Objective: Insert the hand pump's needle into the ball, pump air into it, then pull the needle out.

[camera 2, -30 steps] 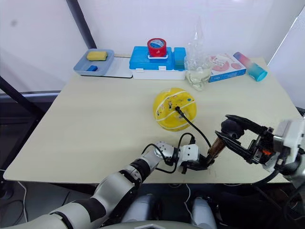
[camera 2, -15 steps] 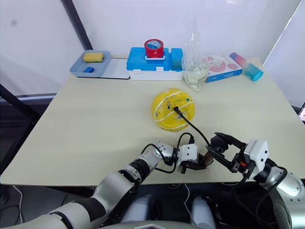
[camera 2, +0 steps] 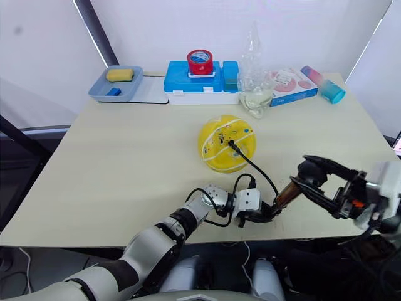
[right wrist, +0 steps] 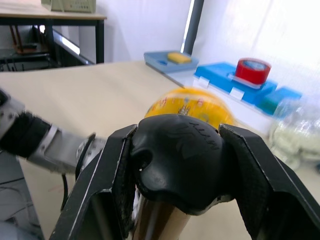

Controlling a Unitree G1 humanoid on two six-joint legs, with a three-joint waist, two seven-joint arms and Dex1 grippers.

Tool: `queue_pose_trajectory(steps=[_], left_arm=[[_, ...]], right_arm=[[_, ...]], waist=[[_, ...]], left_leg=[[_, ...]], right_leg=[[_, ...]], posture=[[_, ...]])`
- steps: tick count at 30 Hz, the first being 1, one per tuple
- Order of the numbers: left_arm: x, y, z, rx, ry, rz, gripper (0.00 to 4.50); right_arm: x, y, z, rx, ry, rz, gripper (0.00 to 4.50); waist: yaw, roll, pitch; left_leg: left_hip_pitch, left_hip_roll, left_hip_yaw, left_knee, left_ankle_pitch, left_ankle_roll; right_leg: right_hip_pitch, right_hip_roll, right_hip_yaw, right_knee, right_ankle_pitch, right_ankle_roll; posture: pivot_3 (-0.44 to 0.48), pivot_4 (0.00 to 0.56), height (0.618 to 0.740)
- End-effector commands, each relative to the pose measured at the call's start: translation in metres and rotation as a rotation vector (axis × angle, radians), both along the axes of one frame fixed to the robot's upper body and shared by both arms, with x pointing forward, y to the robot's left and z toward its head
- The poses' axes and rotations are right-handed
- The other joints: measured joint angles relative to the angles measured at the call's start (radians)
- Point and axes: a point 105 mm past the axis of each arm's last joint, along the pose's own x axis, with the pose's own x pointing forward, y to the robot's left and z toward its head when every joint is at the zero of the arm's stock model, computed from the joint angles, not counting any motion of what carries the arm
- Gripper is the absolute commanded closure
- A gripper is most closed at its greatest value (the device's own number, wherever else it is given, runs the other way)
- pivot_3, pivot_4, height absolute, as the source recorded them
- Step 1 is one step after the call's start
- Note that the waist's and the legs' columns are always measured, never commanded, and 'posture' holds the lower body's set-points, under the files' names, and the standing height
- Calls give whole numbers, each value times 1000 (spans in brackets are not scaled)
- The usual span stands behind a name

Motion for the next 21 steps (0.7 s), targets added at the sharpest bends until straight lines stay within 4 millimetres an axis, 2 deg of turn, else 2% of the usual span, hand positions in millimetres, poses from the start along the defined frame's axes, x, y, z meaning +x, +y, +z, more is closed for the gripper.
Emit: queue_pose_trajectory(steps=[1,4,7,9,13,18,21], left_arm=[[-6,9,-16,74,30,-13,3402],[-6,9,-16,75,30,-14,3402],[-6,9,-16,76,31,-16,3402],[-7,9,-16,77,32,-19,3402],[-8,8,-16,78,32,-23,3402],[-7,7,-16,79,30,-20,3402],[-6,8,-15,78,30,-18,3402]], right_arm=[[-6,-5,46,28,-123,-23,2436],[-9,-5,60,45,-131,-14,2436],[-9,-4,61,61,-111,-7,2436],[-8,-3,47,59,-55,-1,2437],[-3,-1,6,-7,61,2,2437],[5,1,-56,-75,180,-4,2442],[11,2,-79,-65,203,-29,2449]], waist=[[-1,1,1],[-1,1,2],[-1,2,3],[-1,2,3],[-4,1,3],[-5,-1,1],[-5,-1,0]], left_leg=[[0,0,0,0,0,0],[0,0,1,1,0,0],[-1,0,1,1,0,0],[-2,0,1,1,-1,1],[-2,0,1,1,-1,1],[0,1,0,1,-1,1],[0,2,0,1,-1,1]], right_leg=[[0,0,0,0,0,1],[0,-1,0,-1,3,5],[0,-1,0,-3,3,5],[0,-1,0,-4,3,5],[0,0,0,-5,4,7],[1,1,0,-5,4,9],[1,2,0,-5,4,9]], posture=[[0,150,737],[0,150,737],[0,150,737],[0,150,737],[0,150,737],[0,150,737],[0,150,737]])
